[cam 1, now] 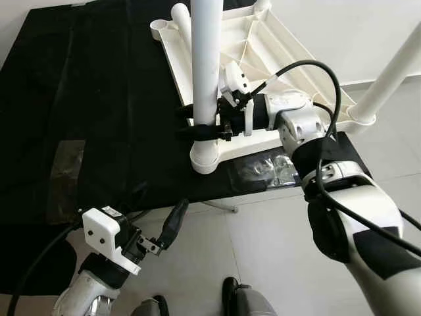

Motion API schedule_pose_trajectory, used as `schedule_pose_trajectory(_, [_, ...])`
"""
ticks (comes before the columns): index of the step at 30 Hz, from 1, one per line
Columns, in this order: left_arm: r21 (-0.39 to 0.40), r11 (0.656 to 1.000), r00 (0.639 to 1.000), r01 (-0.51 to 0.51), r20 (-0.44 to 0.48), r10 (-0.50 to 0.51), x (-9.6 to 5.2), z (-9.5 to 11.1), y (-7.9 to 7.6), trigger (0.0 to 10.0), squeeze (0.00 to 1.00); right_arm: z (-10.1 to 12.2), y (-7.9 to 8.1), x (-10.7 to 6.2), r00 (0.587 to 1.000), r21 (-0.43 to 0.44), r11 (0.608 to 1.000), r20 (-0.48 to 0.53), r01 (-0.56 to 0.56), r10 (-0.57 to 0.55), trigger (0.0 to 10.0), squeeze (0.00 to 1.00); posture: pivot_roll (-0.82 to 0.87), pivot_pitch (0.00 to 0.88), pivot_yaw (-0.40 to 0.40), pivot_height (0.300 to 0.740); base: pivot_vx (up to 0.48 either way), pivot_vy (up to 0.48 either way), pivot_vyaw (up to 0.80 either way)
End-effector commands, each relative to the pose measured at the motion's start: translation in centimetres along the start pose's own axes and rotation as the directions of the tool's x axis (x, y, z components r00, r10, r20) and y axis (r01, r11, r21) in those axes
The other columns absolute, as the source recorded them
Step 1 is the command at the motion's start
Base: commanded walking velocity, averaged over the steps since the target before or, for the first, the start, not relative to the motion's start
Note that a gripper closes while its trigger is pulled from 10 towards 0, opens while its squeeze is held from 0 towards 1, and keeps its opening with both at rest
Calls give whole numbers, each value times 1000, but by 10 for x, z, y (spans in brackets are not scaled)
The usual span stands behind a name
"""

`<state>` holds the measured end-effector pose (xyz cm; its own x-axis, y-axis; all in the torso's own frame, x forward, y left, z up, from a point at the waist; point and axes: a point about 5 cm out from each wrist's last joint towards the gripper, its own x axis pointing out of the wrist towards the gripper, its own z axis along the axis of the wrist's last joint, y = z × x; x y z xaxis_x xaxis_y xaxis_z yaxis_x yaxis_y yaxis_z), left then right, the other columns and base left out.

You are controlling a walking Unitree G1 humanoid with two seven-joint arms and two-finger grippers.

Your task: Building children table

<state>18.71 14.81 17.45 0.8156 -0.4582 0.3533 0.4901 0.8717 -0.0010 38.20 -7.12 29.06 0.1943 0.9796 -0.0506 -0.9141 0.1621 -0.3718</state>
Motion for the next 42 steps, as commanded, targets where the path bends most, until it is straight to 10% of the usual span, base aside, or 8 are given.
schedule_pose_trajectory(1, [-6,1000,1000,-4,-26,3,-5,-8,-3,10000,0,-22,0,-5,970,24,971,-49,238,-237,0,0,-13,266,-57,740,0,0,0])
schedule_pose_trajectory(7, [-15,1000,994,-4,-111,3,-16,-36,-8,10000,0,-91,57,-24,585,4,600,-230,800,-778,0,0,-31,179,-33,740,0,0,0])
schedule_pose_trajectory(15, [-31,999,983,-18,-185,12,-27,-59,2,10000,0,-90,77,19,676,4,685,-165,729,-718,0,0,-24,88,-6,740,0,0,0])
schedule_pose_trajectory(16, [-35,999,982,-25,-187,18,-28,-60,1,10000,0,-87,76,24,690,23,695,-145,718,-709,10000,0,-6,71,-8,740,0,0,0])
schedule_pose_trajectory(22, [-15,998,983,-56,-175,52,-30,-61,2,10000,0,-64,80,41,822,54,820,-51,570,-567,10000,0,20,69,-26,740,0,0,0])
schedule_pose_trajectory(23, [-6,999,983,-51,-174,49,-29,-61,1,10000,0,-61,79,39,871,61,869,-40,491,-490,10000,1000,33,67,-33,740,0,0,0])
schedule_pose_trajectory(34, [8,999,979,37,-202,-35,-34,-59,-7,10000,0,-37,45,13,999,-32,999,-36,3,-4,10000,0,70,131,-39,740,0,0,0])
schedule_pose_trajectory(42, [85,988,986,129,-116,-119,-17,-11,7,10000,0,-29,32,0,979,24,983,-83,-184,186,10000,0,118,195,-37,740,0,0,0])
